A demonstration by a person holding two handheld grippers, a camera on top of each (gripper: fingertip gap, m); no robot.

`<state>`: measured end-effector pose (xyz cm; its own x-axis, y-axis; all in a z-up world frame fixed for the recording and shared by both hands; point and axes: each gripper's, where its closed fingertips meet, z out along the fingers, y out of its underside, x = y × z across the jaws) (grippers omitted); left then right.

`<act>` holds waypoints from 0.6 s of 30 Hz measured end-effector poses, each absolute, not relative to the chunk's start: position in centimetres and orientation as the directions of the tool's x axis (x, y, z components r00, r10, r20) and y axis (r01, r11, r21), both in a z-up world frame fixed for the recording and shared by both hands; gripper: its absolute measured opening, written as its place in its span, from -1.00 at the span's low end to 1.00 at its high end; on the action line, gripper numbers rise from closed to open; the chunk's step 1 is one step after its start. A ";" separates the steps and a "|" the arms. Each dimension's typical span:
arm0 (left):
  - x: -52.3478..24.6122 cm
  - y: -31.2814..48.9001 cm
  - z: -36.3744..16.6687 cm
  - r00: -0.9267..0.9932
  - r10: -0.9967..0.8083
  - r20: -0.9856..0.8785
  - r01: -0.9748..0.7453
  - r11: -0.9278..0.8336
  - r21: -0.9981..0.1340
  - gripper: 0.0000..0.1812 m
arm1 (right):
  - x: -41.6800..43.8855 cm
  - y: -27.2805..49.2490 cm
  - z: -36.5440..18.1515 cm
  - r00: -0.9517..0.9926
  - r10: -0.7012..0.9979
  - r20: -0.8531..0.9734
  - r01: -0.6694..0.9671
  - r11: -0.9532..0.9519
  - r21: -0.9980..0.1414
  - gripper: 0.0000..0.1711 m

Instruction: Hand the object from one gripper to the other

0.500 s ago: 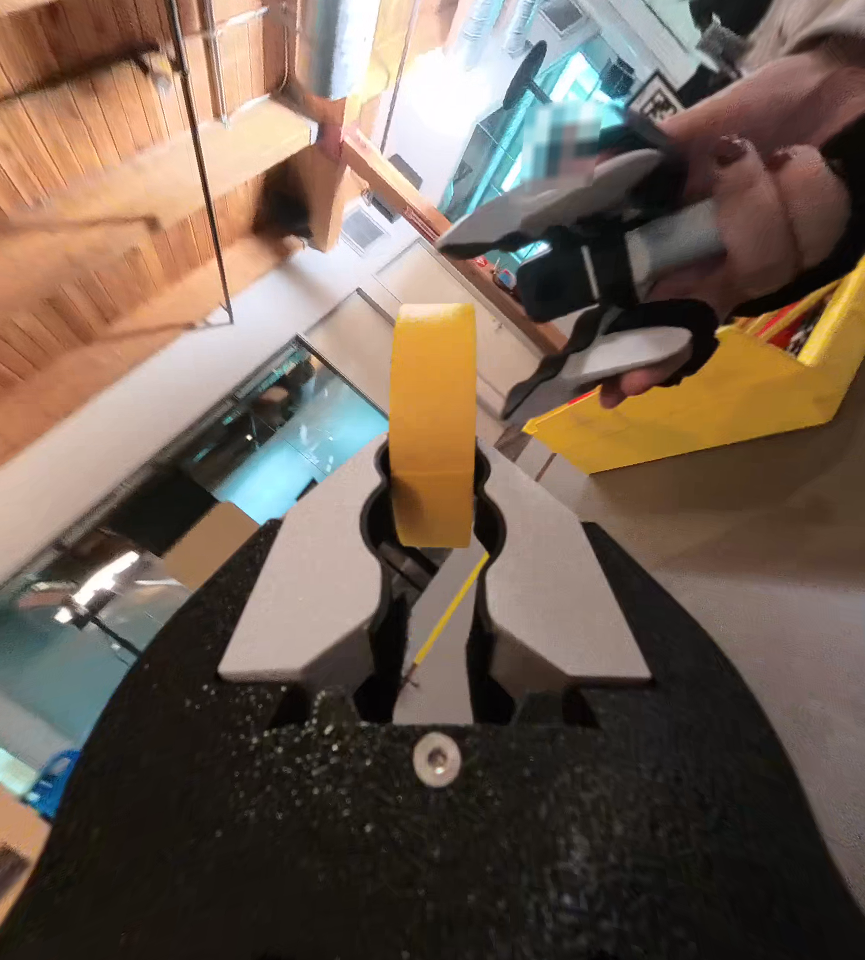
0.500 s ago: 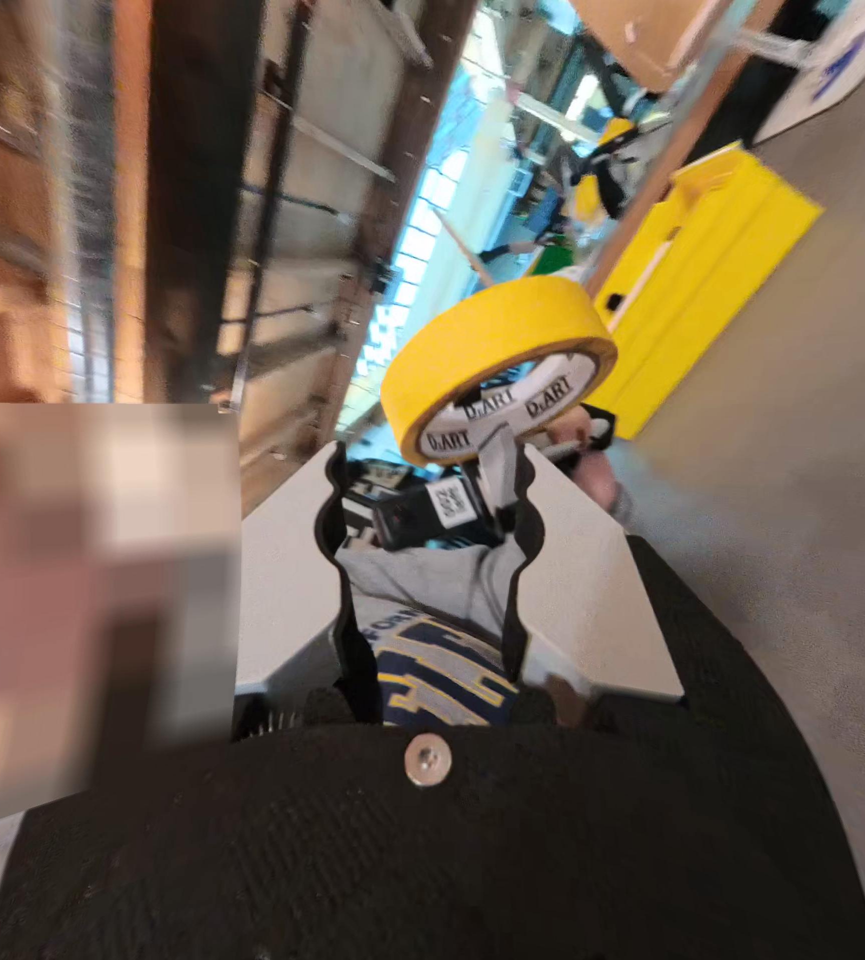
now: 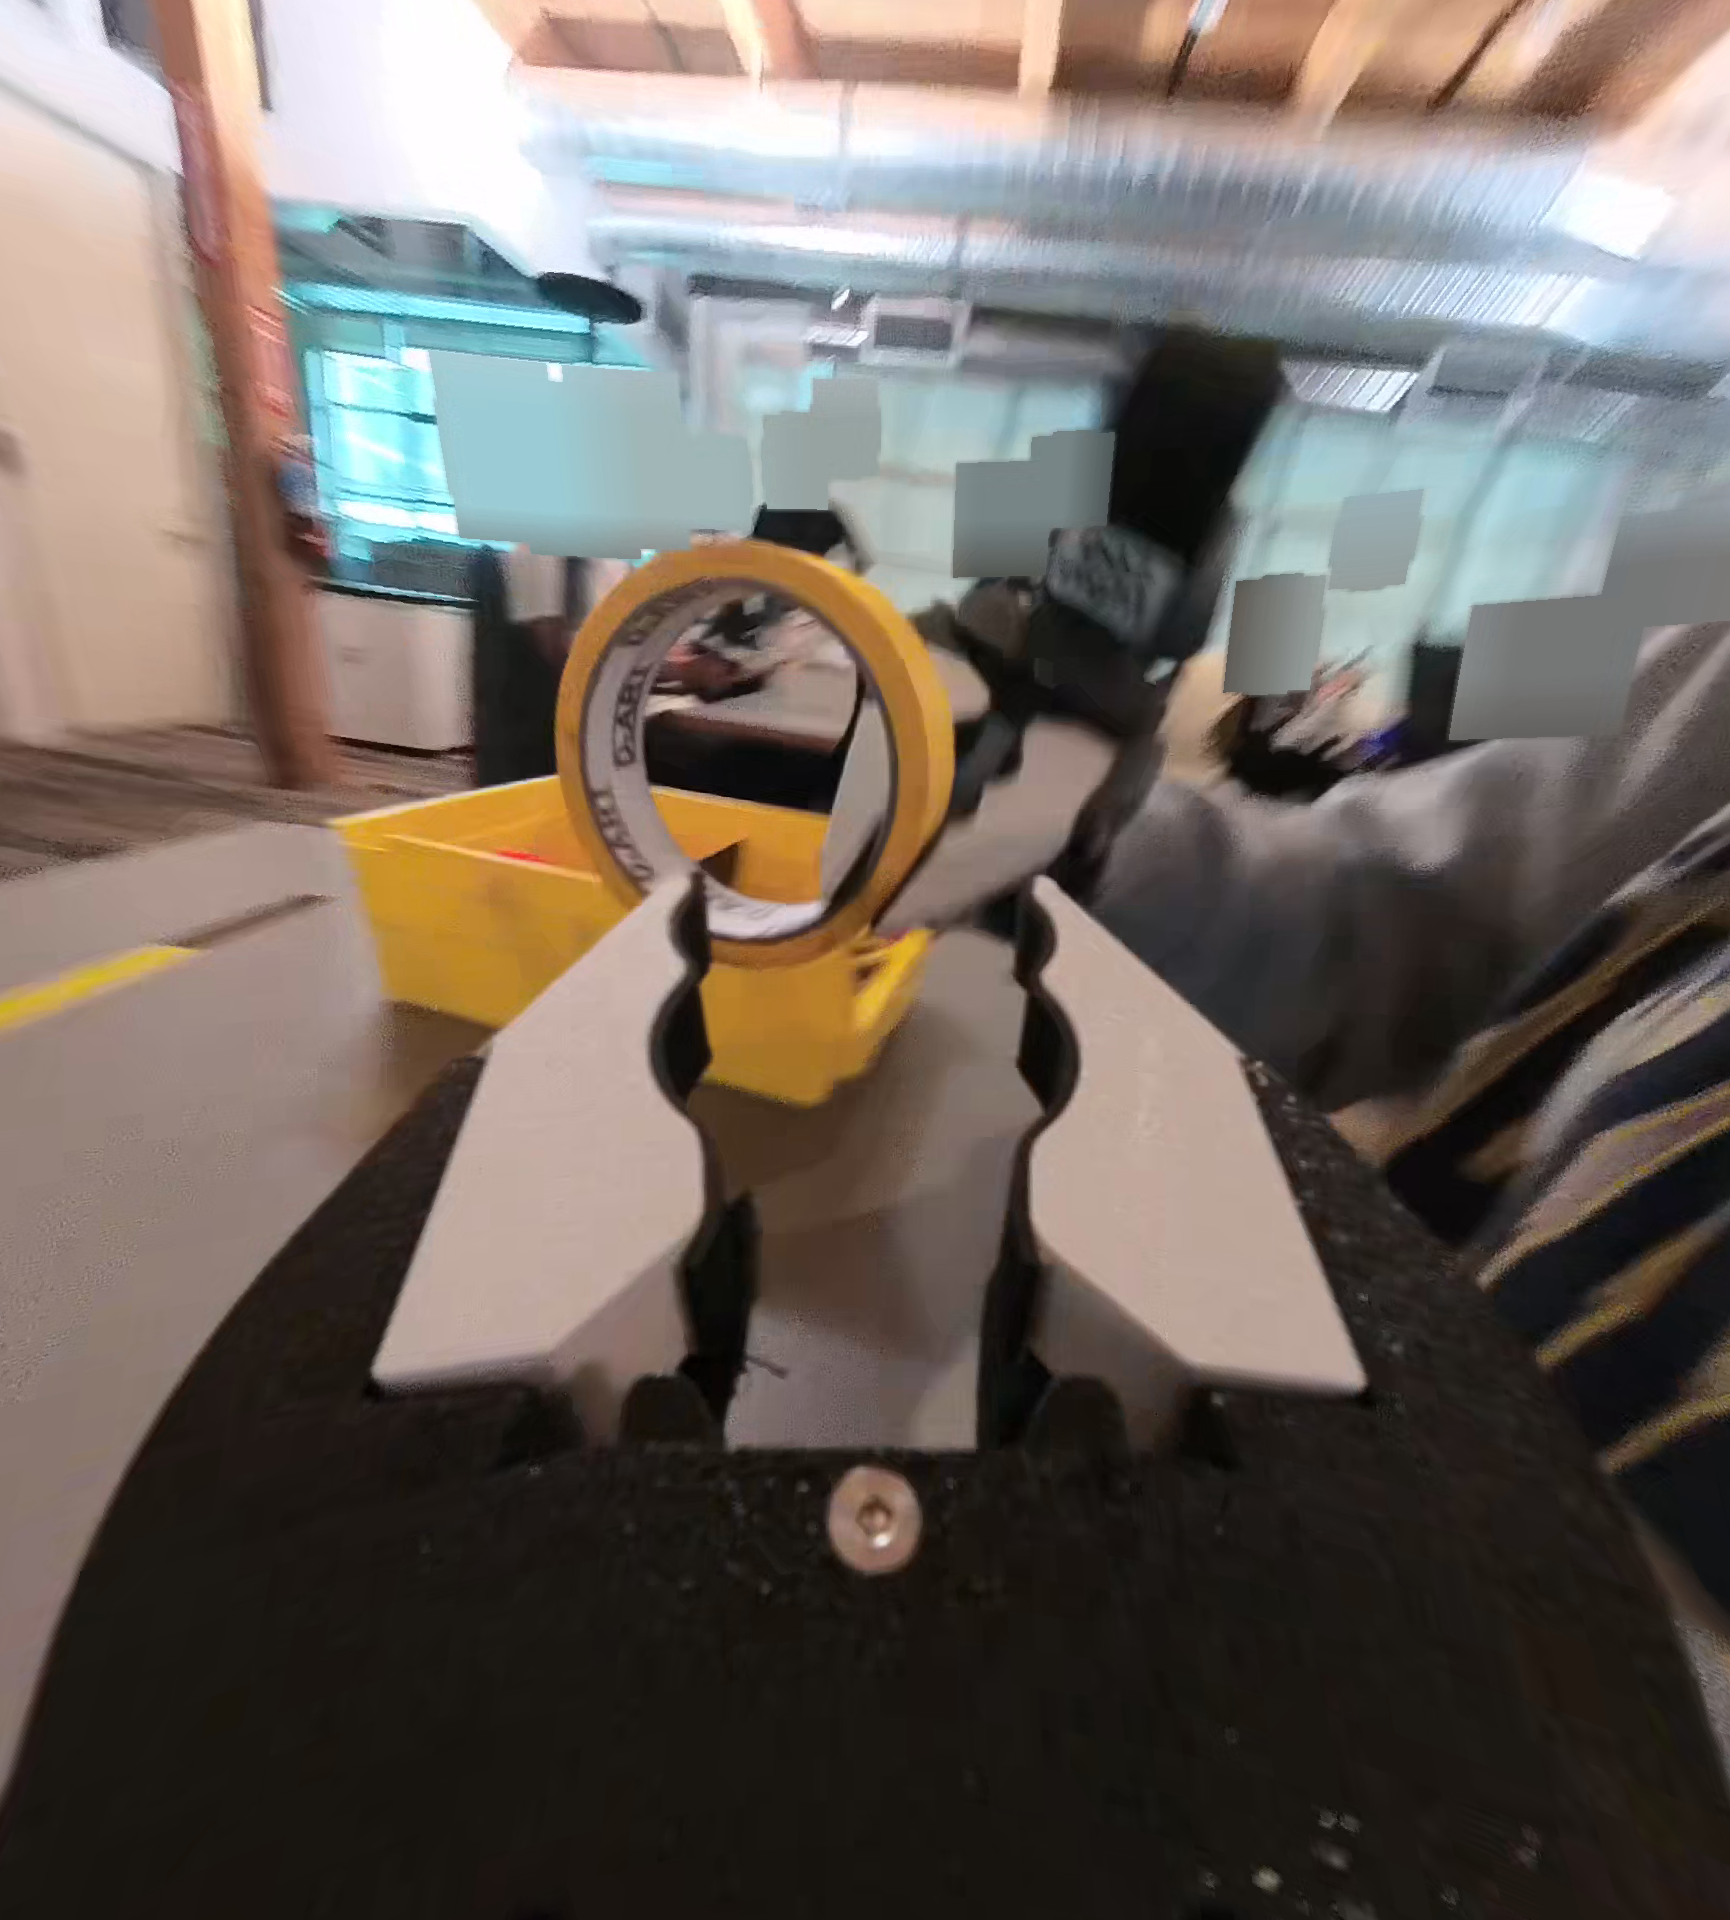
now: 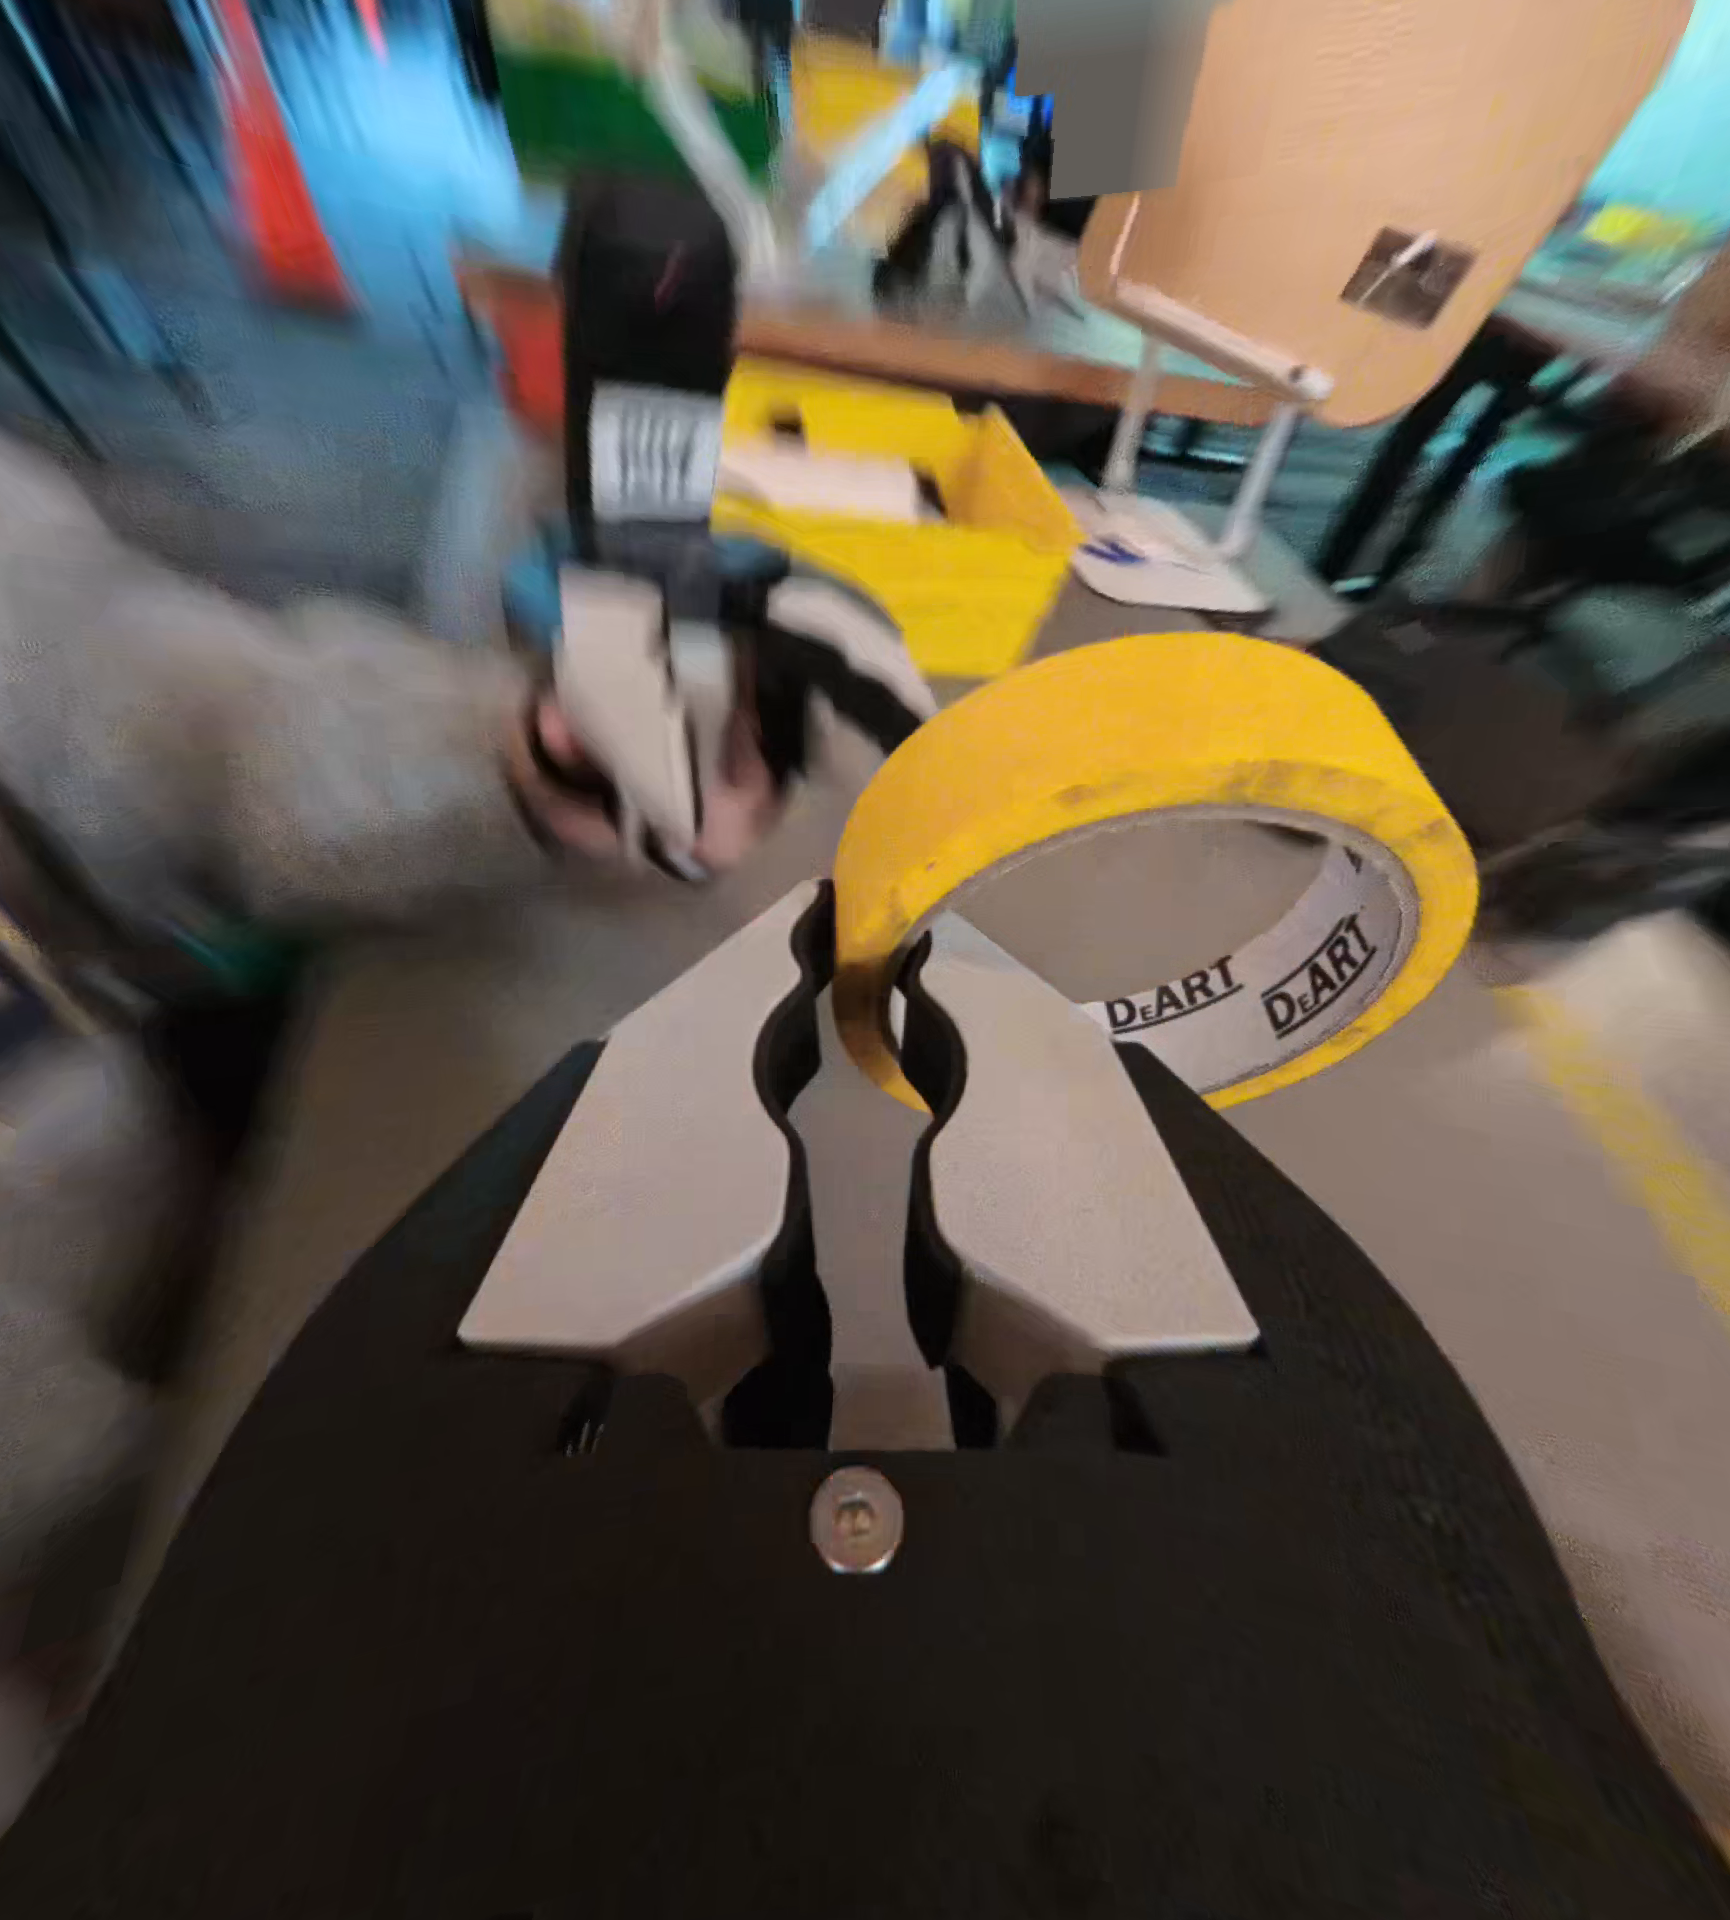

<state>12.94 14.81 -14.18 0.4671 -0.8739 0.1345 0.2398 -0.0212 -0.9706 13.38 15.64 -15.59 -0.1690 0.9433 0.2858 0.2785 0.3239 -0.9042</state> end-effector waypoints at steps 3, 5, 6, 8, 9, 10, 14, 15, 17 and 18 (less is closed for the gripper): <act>14.2 13.5 -12.5 0.204 -0.928 0.312 0.336 -0.233 -0.913 -0.38 | 13.9 15.9 -18.1 -0.279 0.554 0.784 0.372 0.815 -0.444 -0.91; 15.3 12.5 -12.2 0.074 -0.936 0.345 0.323 -0.305 -0.896 -0.48 | 13.9 15.2 -19.3 -0.368 0.330 0.869 0.334 0.920 -0.207 -0.91; 15.6 12.3 -12.2 0.047 -0.938 0.344 0.321 -0.312 -0.895 -0.64 | 13.9 14.9 -19.7 -0.386 0.269 0.883 0.314 0.938 -0.149 -0.91; 16.1 11.8 -12.1 0.027 -0.952 0.306 0.324 -0.281 -0.903 -0.83 | 13.6 14.9 -19.8 -0.356 0.179 0.917 0.298 0.952 -0.070 -0.91; 16.3 11.5 -12.2 0.031 -0.961 0.274 0.319 -0.250 -0.914 -0.85 | 13.6 15.1 -19.6 -0.329 0.152 0.932 0.294 0.955 -0.052 -0.91; 16.5 11.2 -12.4 0.056 -0.972 0.230 0.306 -0.202 -0.930 -0.91 | 13.8 15.2 -19.2 -0.294 0.145 0.945 0.287 0.956 -0.057 -0.87; 16.2 10.2 -13.2 0.187 -0.982 -0.041 0.190 0.077 -0.979 -0.93 | 16.2 16.0 -15.7 -0.041 0.600 0.799 0.184 0.790 -0.584 -0.32; 16.6 9.5 -13.6 0.168 -0.981 -0.102 0.146 0.127 -0.981 -0.93 | 16.7 16.5 -14.8 0.004 0.782 0.623 0.134 0.617 -0.776 -0.32; 17.8 8.2 -14.5 0.097 -0.981 -0.170 0.066 0.177 -0.982 -0.93 | 16.9 16.6 -13.7 -0.033 0.985 0.172 0.050 0.173 -0.984 -0.16; 18.5 7.7 -15.0 0.057 -0.983 -0.177 0.029 0.179 -0.983 -0.93 | 16.7 16.5 -13.6 -0.063 0.998 0.023 0.054 0.026 -0.998 -0.15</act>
